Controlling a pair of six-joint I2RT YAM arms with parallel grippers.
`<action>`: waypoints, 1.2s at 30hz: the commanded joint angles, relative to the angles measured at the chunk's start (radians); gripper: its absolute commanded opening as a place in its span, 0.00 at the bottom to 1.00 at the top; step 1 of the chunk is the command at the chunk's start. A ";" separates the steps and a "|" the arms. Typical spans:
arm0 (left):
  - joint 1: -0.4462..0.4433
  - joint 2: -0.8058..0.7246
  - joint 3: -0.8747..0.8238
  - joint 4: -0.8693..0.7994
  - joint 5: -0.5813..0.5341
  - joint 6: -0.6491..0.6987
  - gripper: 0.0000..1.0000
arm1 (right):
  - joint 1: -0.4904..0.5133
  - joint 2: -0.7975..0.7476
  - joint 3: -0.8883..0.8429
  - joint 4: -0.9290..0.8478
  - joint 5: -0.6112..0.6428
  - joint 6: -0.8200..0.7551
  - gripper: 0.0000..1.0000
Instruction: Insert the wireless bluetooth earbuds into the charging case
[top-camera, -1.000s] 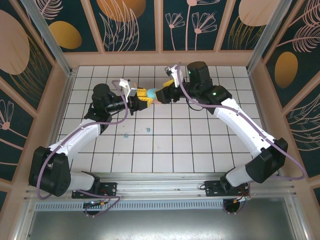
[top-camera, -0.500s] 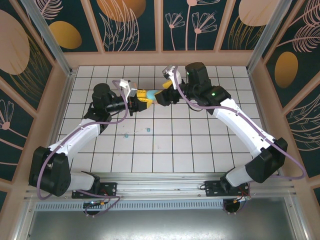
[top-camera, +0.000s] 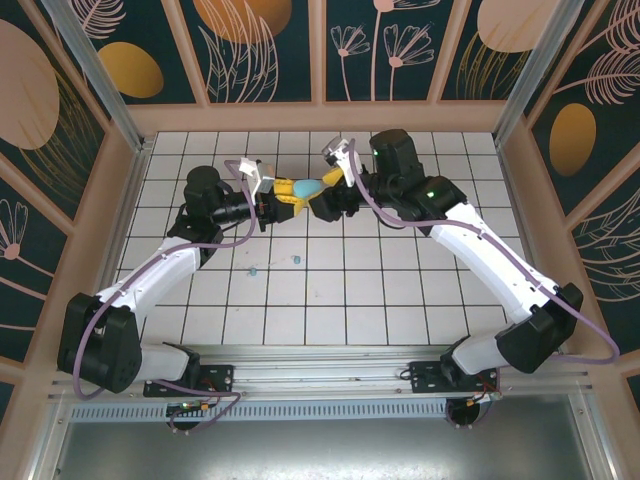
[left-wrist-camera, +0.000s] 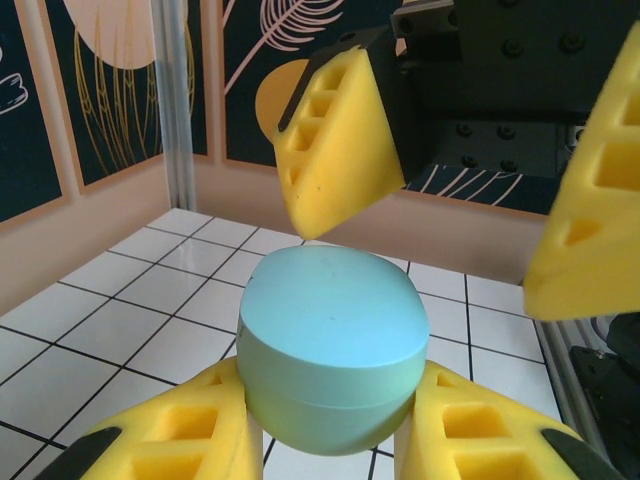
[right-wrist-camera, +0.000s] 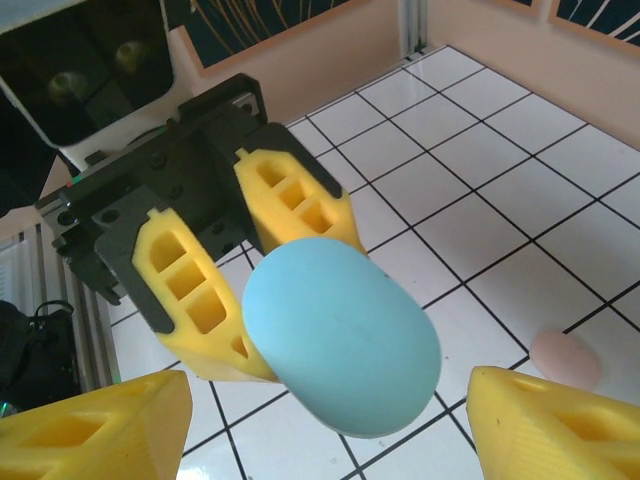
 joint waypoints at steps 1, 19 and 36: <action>0.003 -0.022 0.029 0.015 0.031 0.013 0.21 | 0.011 0.003 0.008 -0.024 -0.011 -0.040 0.74; 0.003 -0.031 0.029 0.012 0.041 0.012 0.20 | -0.018 0.067 0.093 -0.041 0.034 -0.056 0.74; 0.002 -0.042 0.026 0.005 0.044 0.008 0.20 | -0.108 0.097 0.152 0.006 0.041 0.096 0.70</action>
